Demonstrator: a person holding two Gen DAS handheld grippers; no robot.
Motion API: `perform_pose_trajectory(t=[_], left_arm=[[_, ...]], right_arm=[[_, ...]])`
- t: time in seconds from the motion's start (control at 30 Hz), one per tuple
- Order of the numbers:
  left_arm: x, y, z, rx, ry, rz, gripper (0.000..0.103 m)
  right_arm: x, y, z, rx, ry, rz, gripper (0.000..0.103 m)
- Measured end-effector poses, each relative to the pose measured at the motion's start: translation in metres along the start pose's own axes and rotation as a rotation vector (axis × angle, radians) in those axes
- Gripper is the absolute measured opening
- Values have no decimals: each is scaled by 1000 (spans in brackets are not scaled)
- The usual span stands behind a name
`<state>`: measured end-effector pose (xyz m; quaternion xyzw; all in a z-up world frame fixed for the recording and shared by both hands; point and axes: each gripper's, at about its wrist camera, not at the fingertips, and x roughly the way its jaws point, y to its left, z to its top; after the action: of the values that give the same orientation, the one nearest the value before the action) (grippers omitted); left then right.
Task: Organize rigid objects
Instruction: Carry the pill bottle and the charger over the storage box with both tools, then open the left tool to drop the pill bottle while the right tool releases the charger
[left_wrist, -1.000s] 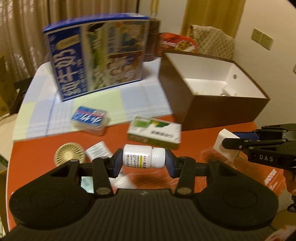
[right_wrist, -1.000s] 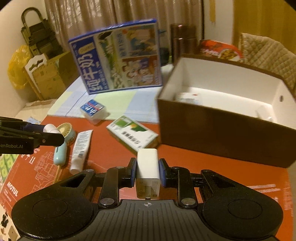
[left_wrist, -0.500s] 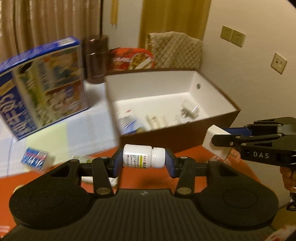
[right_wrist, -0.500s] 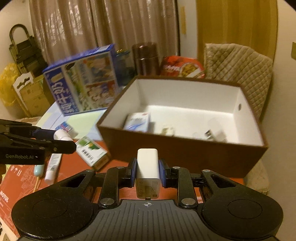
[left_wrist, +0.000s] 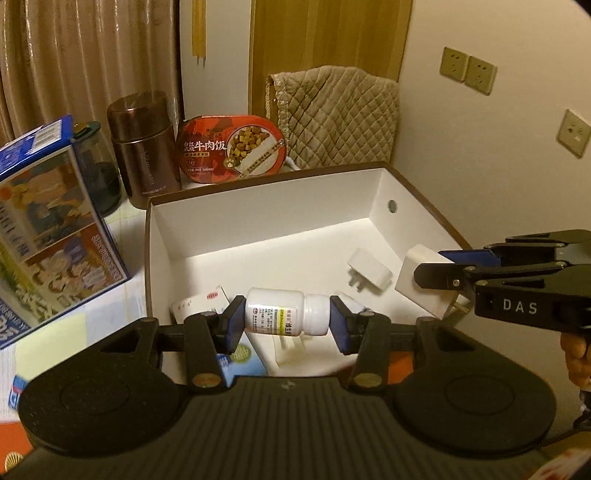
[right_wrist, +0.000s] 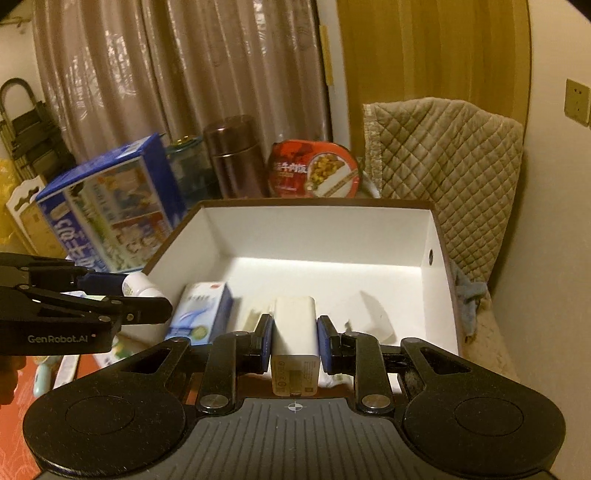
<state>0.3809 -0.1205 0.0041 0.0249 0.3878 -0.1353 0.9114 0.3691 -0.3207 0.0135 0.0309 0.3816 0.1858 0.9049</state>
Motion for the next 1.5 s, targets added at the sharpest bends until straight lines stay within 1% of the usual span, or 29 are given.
perform_pose_trajectory(t=[0.2,0.37,0.57,0.8,0.93,1.0,1.1,1.2,1.5], left_arm=[[36,4,20,19,40,27,43],[63,8,33,29,69,38,43],[94,14,43,39,105,44,43],[122,20,49,48,138,54,43],[134,23,52,47,144,52,42],[137,25,54,40,136,52,45],[141,28,57,44,134,66,53],[142,32,58,45,137,78,54],[133,41,53,15,151,78,55]], right_arm=[[36,-19,20,24,24,-2,22],[64,-26,32,24,46,-7,22],[92,-32,42,31,74,-11,22],[117,-42,45,77,108,-16,22],[127,-45,45,97,124,-21,22],[132,-46,45,108,130,-23,22],[136,-48,45,124,136,-27,22],[137,-49,47,132,136,-25,22],[141,-45,48,149,137,-30,22]])
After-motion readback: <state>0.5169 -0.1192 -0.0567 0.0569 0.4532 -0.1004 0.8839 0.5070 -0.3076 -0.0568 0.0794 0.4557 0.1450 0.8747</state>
